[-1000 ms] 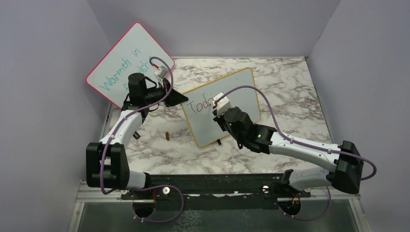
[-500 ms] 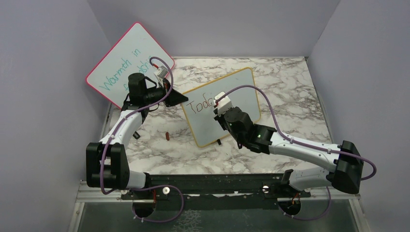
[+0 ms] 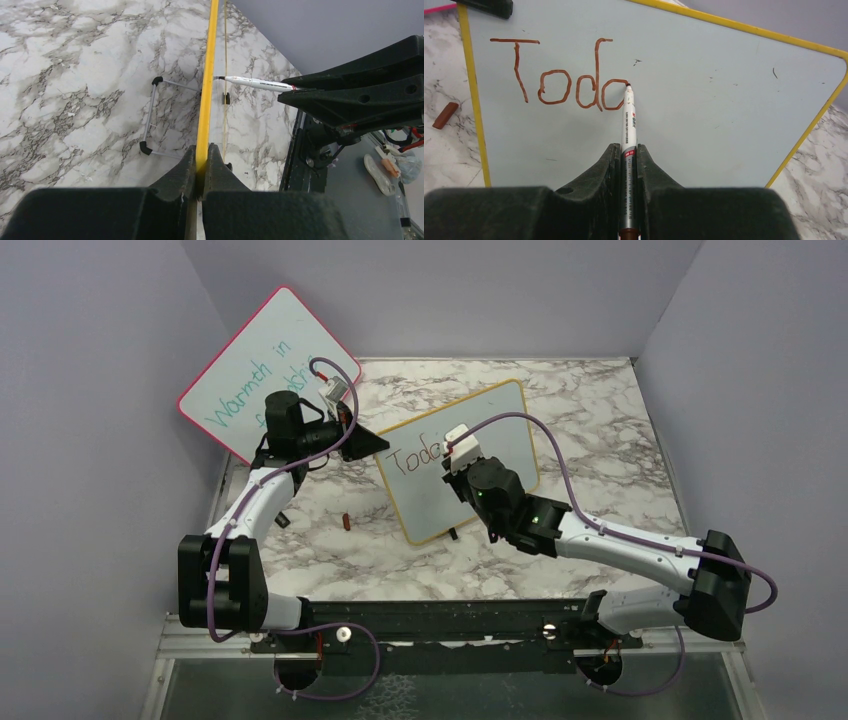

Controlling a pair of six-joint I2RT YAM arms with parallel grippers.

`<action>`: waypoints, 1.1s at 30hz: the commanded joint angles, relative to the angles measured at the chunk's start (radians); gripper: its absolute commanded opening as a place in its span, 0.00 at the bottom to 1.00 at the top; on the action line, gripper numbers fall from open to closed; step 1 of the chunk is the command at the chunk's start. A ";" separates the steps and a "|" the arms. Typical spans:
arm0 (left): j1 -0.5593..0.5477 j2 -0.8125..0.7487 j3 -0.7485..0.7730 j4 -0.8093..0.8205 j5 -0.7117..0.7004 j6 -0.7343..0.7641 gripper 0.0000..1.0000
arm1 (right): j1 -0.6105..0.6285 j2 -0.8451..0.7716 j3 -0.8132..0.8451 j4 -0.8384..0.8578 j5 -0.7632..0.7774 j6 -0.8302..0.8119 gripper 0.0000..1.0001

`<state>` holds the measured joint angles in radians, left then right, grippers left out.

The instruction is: Write a sentence on the whiteboard

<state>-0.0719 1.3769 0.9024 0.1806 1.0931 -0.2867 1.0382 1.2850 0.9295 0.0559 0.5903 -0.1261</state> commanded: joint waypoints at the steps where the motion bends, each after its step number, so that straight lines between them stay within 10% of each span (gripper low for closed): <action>1: -0.006 0.027 -0.008 -0.061 -0.006 0.088 0.00 | -0.010 0.020 0.019 0.040 0.010 -0.012 0.00; 33: -0.006 0.030 -0.006 -0.066 -0.012 0.092 0.00 | -0.010 -0.016 -0.031 -0.127 -0.039 0.065 0.01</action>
<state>-0.0719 1.3785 0.9031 0.1780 1.0927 -0.2859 1.0332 1.2743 0.9226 -0.0036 0.5777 -0.0788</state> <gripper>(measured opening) 0.032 0.176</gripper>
